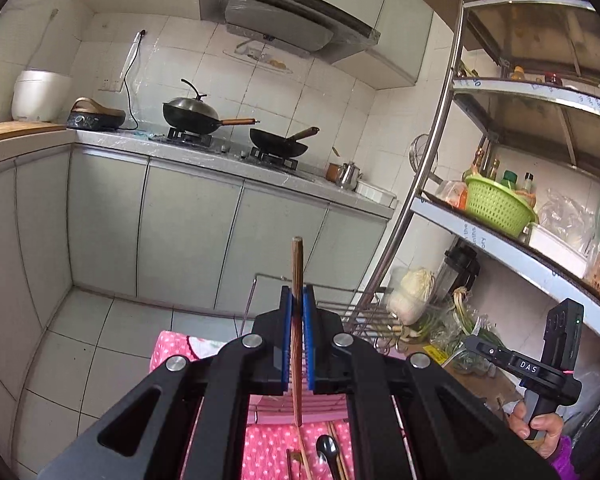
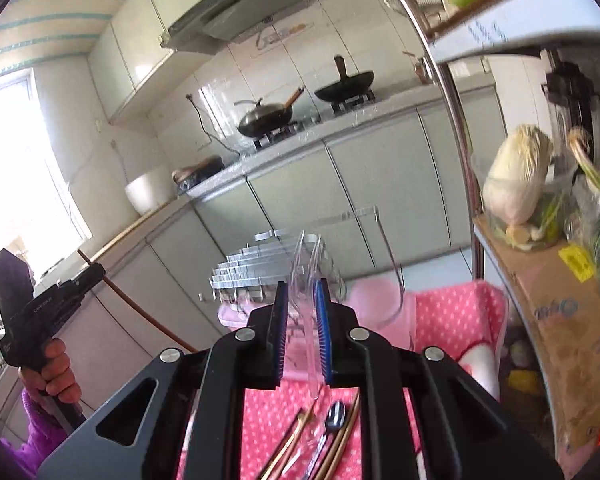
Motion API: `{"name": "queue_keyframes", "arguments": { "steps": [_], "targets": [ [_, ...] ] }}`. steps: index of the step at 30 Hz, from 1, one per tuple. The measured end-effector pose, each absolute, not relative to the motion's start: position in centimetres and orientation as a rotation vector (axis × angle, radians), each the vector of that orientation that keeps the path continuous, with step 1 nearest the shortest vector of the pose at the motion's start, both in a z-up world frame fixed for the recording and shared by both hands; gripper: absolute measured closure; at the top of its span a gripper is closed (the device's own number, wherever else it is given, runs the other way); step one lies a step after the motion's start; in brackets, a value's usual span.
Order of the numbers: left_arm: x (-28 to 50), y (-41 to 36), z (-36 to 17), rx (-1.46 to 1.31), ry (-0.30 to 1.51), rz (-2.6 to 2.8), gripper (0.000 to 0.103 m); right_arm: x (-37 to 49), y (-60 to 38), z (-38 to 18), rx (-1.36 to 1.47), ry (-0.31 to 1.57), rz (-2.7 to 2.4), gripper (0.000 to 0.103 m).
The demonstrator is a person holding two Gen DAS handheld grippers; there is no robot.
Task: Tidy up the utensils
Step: 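Lift the chopstick into a pink cup with the left tool while the right tool lifts the fork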
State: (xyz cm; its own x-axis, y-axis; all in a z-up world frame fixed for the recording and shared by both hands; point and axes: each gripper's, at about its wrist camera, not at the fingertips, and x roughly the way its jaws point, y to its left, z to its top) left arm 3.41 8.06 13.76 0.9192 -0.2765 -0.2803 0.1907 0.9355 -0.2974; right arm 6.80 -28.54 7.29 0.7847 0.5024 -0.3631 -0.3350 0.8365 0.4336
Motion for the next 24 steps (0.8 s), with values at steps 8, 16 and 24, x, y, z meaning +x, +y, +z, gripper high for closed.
{"name": "queue_keyframes", "arguments": {
  "steps": [8,16,24],
  "targets": [
    [5.2,9.3,19.9,-0.233,0.202,-0.177,0.098,9.4,-29.9,13.1,0.327,0.376,0.411,0.089],
    [10.0,8.0,18.4,-0.150,0.246,-0.143,0.098,13.0,-29.0,13.3,0.220,0.389,0.333,0.089],
    [15.2,7.5,12.0,-0.161,0.459,-0.154,0.098,15.7,-28.8,10.5,0.190,0.509,0.324,0.089]
  ]
}}
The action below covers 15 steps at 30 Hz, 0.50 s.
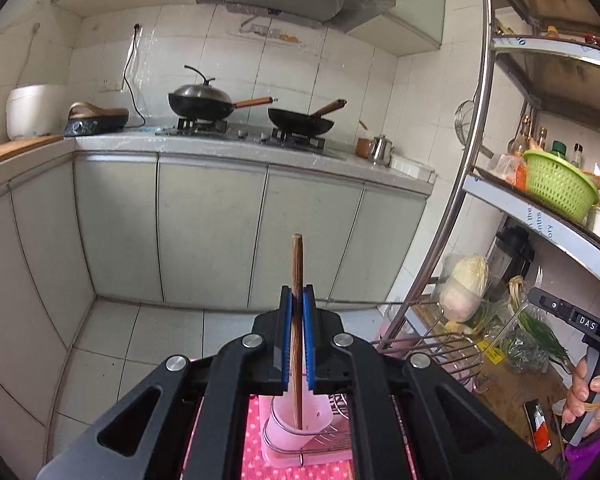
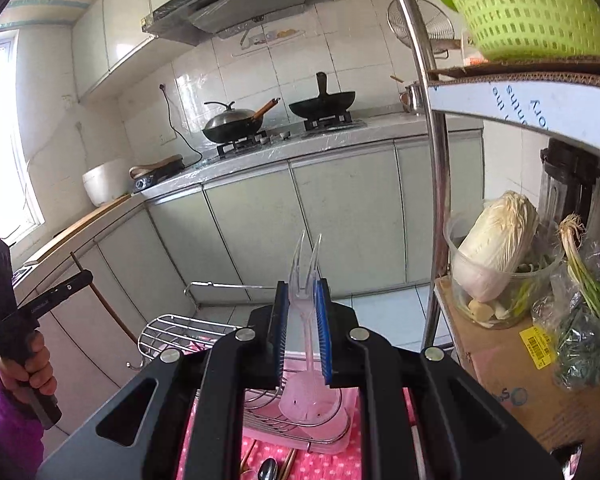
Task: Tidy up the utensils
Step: 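Lift the chopstick into a pink cup with the left tool while the right tool lifts the fork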
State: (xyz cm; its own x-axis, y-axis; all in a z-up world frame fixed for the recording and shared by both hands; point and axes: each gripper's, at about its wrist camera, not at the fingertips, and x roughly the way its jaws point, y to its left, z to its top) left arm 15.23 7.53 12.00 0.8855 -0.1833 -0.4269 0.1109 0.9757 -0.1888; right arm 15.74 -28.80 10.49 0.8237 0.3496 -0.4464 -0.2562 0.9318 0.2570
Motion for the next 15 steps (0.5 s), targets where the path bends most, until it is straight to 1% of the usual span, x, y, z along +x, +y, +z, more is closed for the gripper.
{"name": "queue_keyframes", "arguments": {
  "steps": [9,15],
  "targets": [
    [19.2,7.3,8.2,-0.191,0.613,-0.163,0.098,19.7,-27.9,6.3,0.230,0.733,0.380,0.089],
    [21.5,6.9,6.1,-0.188,0.679,-0.148,0.098,21.9,-27.1,3.4,0.218,0.831,0.361,0.089]
  ]
}}
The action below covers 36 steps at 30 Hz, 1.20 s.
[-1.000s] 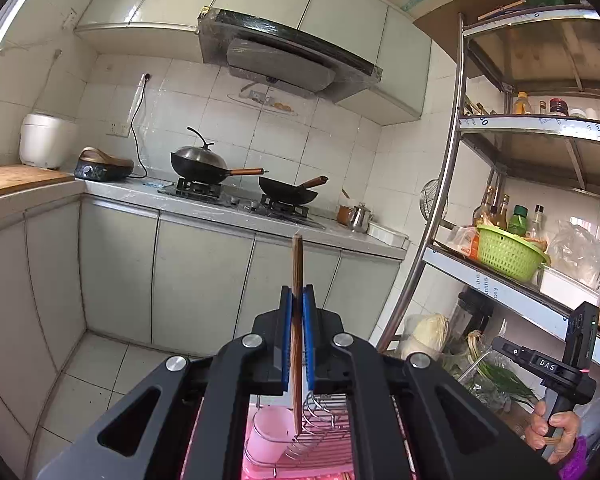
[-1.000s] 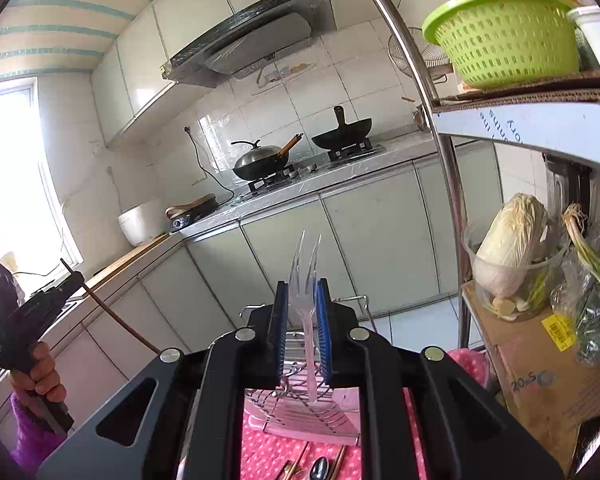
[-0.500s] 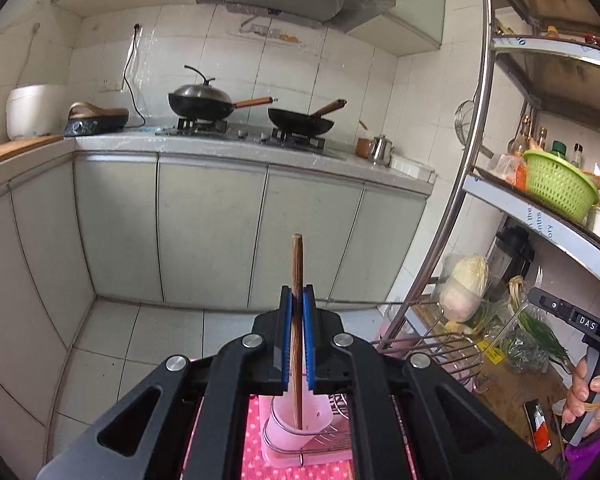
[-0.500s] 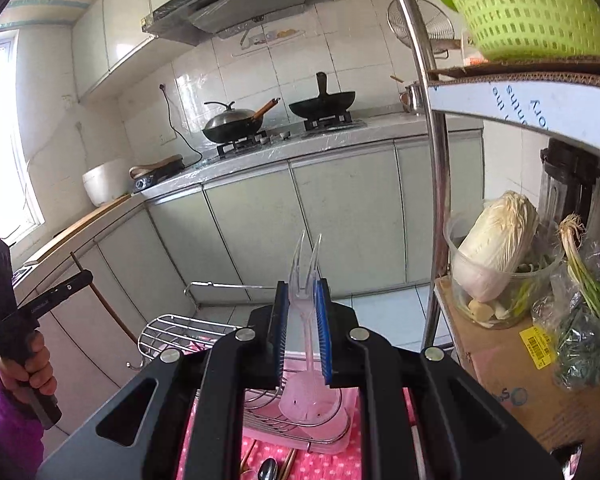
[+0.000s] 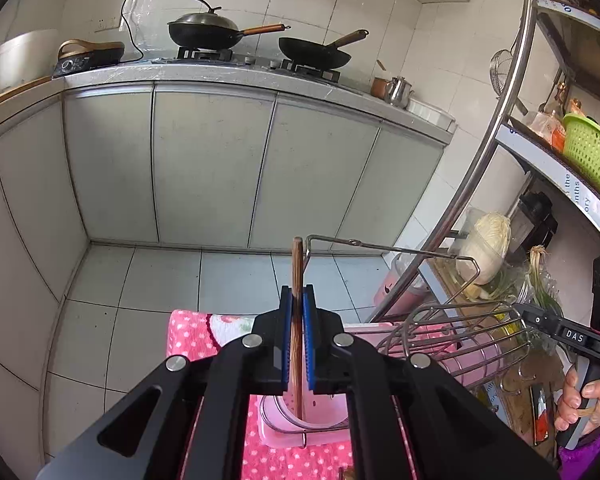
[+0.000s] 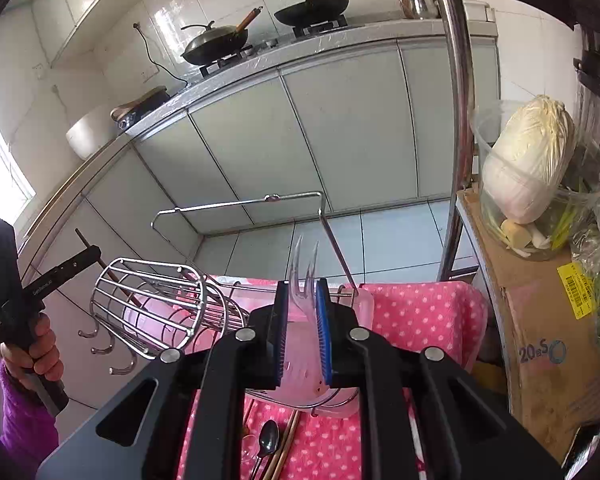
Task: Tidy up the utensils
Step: 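Lift the chopstick into a pink cup with the left tool while the right tool lifts the fork, then open the left tool releasing the chopstick while the right tool releases the fork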
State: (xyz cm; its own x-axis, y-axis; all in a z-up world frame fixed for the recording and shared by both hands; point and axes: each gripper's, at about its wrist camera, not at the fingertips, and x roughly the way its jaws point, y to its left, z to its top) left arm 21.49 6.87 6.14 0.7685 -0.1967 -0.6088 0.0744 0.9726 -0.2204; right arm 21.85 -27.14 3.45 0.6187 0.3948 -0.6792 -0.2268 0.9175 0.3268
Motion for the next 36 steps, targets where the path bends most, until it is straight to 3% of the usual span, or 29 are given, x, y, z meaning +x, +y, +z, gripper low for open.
{"name": "queue_keyframes", "arguments": {
  "steps": [8,10,11,12,13,16,36],
  "targets": [
    [23.2,6.9,5.2,-0.223,0.703,-0.133,0.096,23.3,-26.7,1.6,0.211,0.864,0.349,0.089],
    [23.2,7.0,5.0,-0.232,0.707,-0.132,0.085,23.3,-26.9,1.6,0.210,0.864,0.342,0.087],
    [23.1,7.0,5.0,-0.240,0.703,-0.131,0.081,23.2,-26.9,1.7,0.209,0.858,0.346,0.084],
    [22.9,7.2,5.1,-0.248,0.694,-0.128,0.073,23.1,-27.0,1.9,0.205,0.849,0.346,0.076],
    [22.7,7.3,5.3,-0.255,0.682,-0.125,0.070,22.9,-27.1,2.1,0.199,0.837,0.343,0.068],
    [22.0,7.7,6.1,-0.266,0.648,-0.135,0.065,22.2,-27.4,3.2,0.184,0.796,0.343,0.059],
    [12.4,7.8,11.2,-0.226,0.496,-0.172,0.063,12.8,-30.8,7.8,0.215,0.642,0.311,0.058]
  ]
}}
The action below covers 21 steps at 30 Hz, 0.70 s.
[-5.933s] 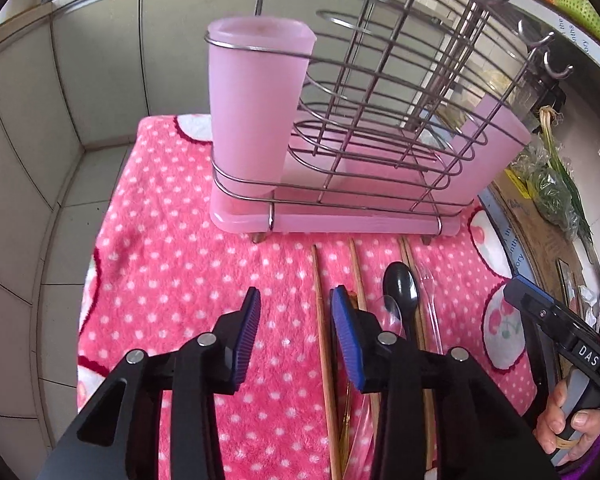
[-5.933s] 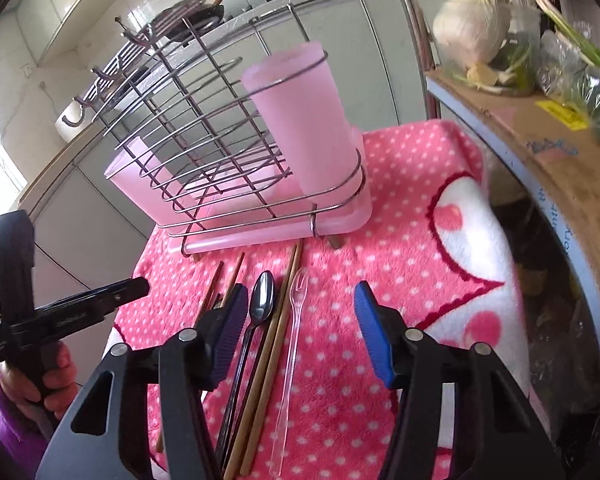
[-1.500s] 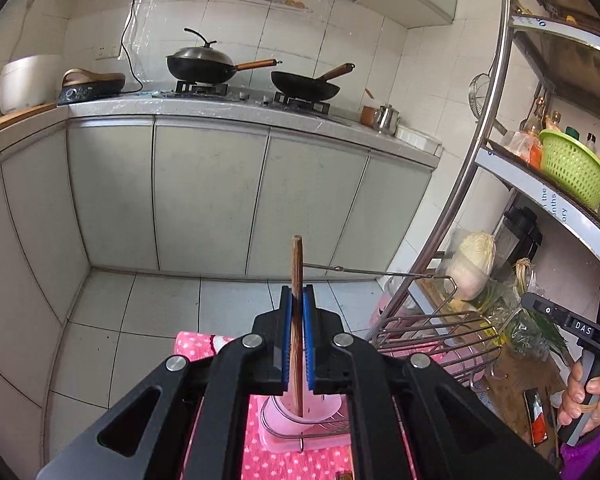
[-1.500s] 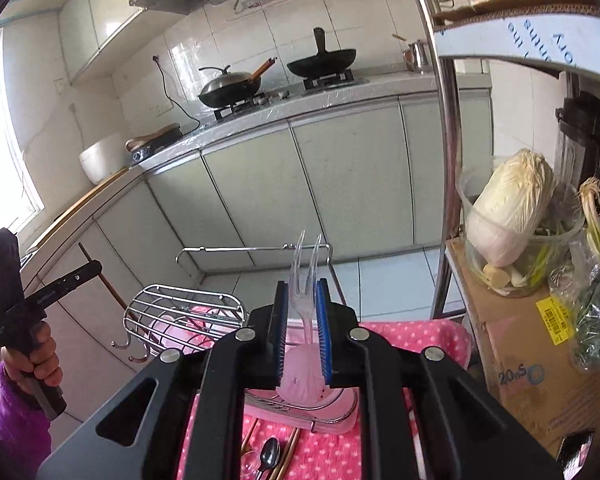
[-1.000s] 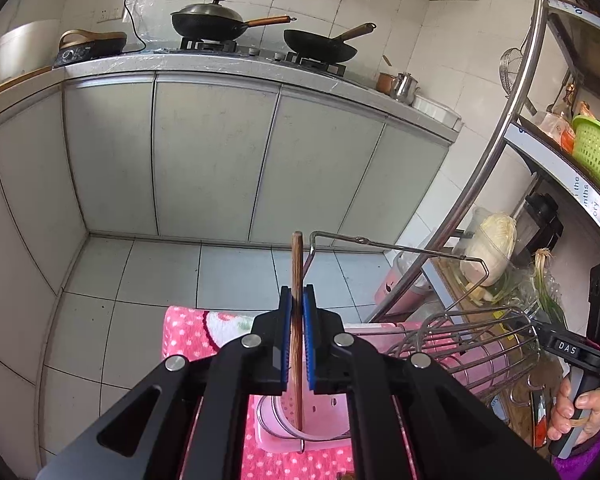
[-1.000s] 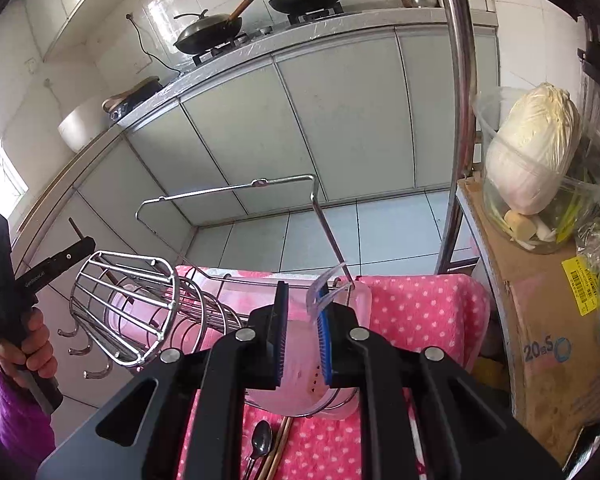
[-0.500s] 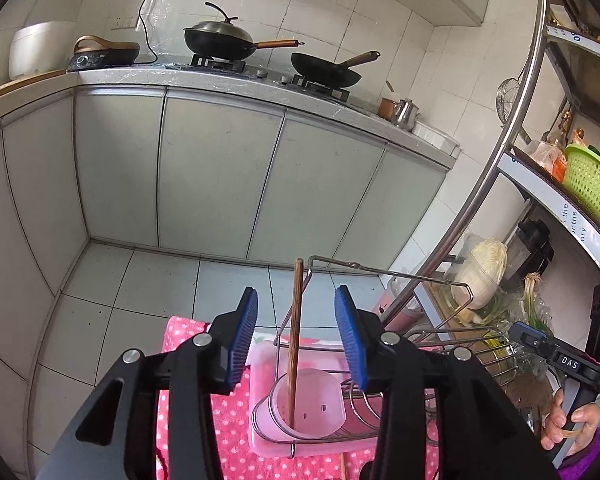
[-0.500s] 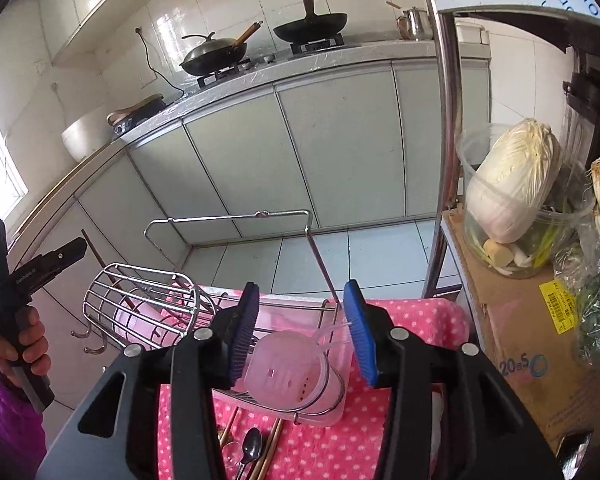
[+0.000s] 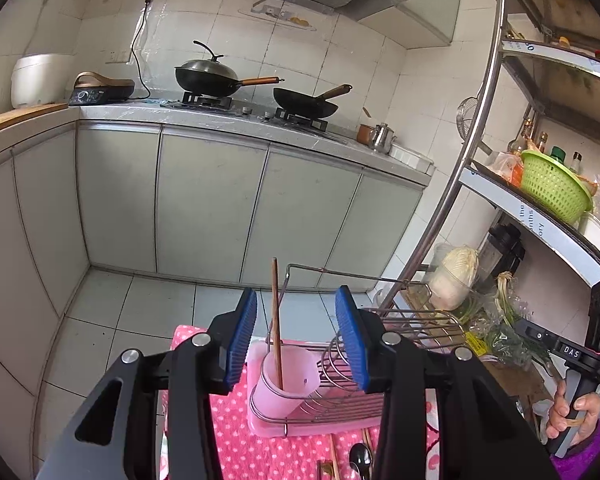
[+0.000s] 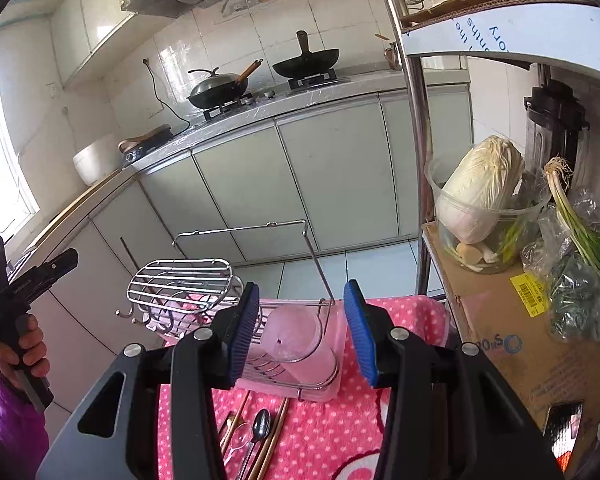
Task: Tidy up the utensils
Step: 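Open the left tool releasing the chopstick while the right tool releases the fork, then grasp the thin dark chopstick with the left tool while the right tool reaches a wooden chopstick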
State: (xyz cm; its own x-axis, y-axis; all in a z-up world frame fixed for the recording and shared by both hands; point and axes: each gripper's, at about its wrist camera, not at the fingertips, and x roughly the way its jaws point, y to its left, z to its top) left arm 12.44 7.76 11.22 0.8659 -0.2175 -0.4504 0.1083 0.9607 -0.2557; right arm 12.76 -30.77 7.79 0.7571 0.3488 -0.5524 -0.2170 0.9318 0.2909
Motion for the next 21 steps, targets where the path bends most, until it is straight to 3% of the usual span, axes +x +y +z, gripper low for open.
{"name": "queue_keyframes", "arguments": {
  "steps": [11,21],
  "targets": [
    [8.2,4.9,8.3,-0.186,0.546,-0.263,0.063,7.6,-30.6,3.6,0.267,0.670,0.367,0.058],
    [8.4,1.7,-0.9,-0.148,0.769,-0.302,0.064,7.6,-28.4,-3.9,0.317,0.856,0.424,0.058]
  ]
}}
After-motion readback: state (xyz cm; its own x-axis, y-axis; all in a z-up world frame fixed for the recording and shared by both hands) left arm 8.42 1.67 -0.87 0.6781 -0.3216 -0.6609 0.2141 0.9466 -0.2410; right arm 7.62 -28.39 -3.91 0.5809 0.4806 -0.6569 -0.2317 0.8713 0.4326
